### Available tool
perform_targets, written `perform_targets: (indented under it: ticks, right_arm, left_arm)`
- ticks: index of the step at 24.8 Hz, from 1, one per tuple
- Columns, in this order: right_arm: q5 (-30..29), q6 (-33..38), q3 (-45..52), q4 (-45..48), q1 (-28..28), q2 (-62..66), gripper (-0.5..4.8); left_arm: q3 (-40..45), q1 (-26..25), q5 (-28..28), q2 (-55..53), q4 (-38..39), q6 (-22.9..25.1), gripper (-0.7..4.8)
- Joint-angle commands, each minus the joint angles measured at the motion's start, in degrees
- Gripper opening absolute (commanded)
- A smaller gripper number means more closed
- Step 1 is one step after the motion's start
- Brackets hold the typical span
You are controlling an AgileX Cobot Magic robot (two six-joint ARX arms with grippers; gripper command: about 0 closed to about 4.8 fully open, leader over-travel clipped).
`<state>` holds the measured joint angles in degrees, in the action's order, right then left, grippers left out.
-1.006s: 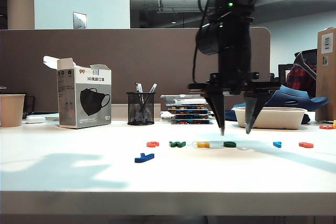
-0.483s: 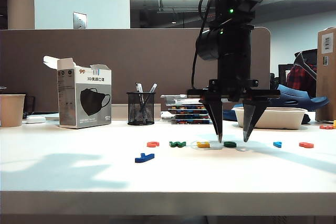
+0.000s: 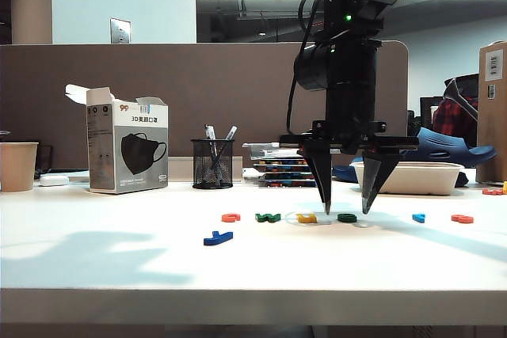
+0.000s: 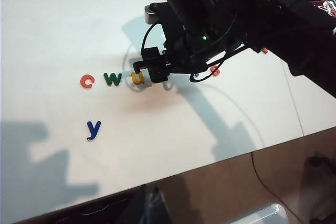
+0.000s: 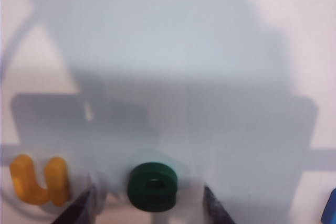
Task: Select the appropriate letters from the row of letter magnets placed on the table to arrange into the word "yes".
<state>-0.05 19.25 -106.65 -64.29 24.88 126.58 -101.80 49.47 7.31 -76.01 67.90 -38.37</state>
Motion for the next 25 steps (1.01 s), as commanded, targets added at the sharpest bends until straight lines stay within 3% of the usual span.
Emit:
perform_targets:
  ticks: [1,25]
  right_arm:
    - [-0.09,0.28,-0.15,0.7,0.04,-0.09,2.51]
    - [-1.62,0.26,-0.13,0.35,0.0,-0.09,2.52]
  left_arm:
    - [-0.15,0.04,0.22,0.22,-0.72,0.24,-0.05]
    - [-0.15,0.04,0.2,0.22,-0.7,0.24,-0.05]
